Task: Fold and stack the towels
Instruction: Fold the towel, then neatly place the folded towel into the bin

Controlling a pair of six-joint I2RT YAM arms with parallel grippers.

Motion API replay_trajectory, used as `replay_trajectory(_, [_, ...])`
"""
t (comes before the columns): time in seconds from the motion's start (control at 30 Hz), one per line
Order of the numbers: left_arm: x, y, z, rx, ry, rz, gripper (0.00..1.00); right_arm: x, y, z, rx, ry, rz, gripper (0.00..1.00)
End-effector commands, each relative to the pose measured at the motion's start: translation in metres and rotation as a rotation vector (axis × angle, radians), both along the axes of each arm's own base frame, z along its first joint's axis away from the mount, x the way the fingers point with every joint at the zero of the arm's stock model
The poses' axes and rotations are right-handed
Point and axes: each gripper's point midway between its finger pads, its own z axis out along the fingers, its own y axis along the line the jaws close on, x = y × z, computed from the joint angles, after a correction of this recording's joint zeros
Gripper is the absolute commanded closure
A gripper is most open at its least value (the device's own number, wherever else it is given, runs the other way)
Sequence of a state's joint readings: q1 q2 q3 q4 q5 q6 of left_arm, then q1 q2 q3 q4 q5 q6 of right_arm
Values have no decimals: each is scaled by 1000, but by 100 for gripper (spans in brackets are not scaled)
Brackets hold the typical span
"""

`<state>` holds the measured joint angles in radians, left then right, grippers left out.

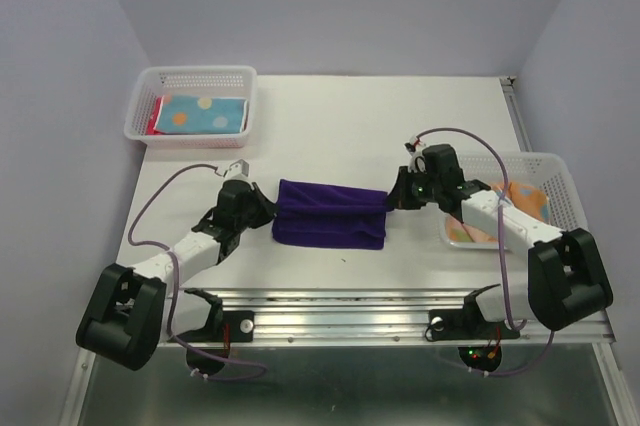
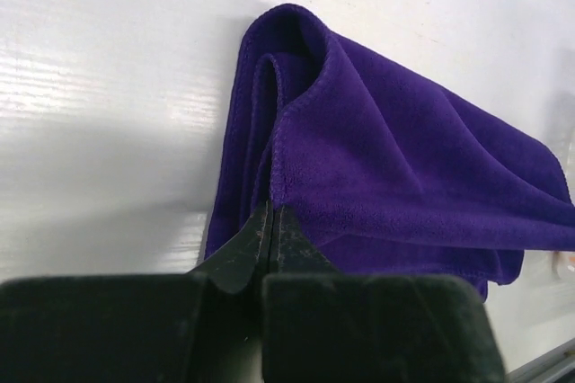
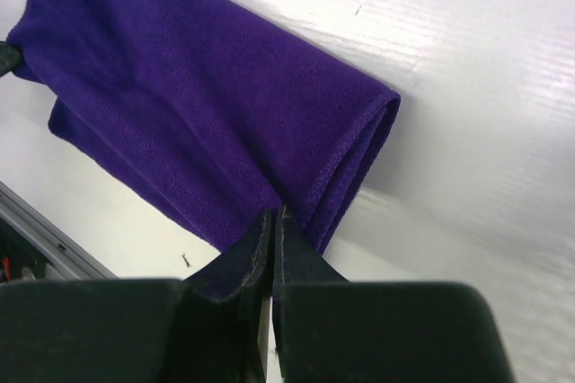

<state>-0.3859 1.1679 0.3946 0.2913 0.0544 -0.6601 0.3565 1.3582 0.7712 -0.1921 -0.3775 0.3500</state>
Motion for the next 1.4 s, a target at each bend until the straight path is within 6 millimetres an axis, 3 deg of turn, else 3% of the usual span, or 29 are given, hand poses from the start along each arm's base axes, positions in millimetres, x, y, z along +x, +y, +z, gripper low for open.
replay_trajectory(0.0, [-3,-5,15,-63,-62,-2,100,-8,6,9,47,-36,7,99])
replay_trajectory(0.2, [-13,-7,28,-101,-93,-21,100,-19,8,14,73,-34,26,99])
replay_trajectory(0.33, [-19,-6,26,-109,-83,-21,100,-30,8,10,69,-19,30,99])
replay_trajectory(0.5, [-36,-5,-1,-108,1,-37,100,-44,3,-6,64,29,11,97])
replay_trajectory(0.63, [-49,0,-18,-110,53,-15,100,-68,2,-28,68,99,16,91])
replay_trajectory(0.73, [-52,-1,-18,-116,58,-22,60,-86,-1,-45,71,139,27,80])
replay_trajectory(0.77, [-52,-2,-15,-122,53,-27,41,-91,-2,-49,75,152,33,71])
replay_trajectory(0.8, [-52,-3,-14,-125,54,-25,36,-92,0,-48,87,144,47,61])
replay_trajectory(0.83, [-53,-3,-12,-124,54,-29,31,-95,4,-44,109,145,69,49])
replay_trajectory(0.87, [-54,-2,-12,-118,63,-28,19,-96,6,-41,120,139,79,38])
replay_trajectory(0.93, [-50,1,-5,-99,52,-10,1,-92,11,-27,150,97,106,0])
replay_trajectory(1.13, [-27,-2,11,-44,7,-28,1,-78,22,20,194,-23,159,0])
replay_trajectory(1.37, [-16,-20,-17,71,116,-118,1,-61,22,54,171,-121,157,0])
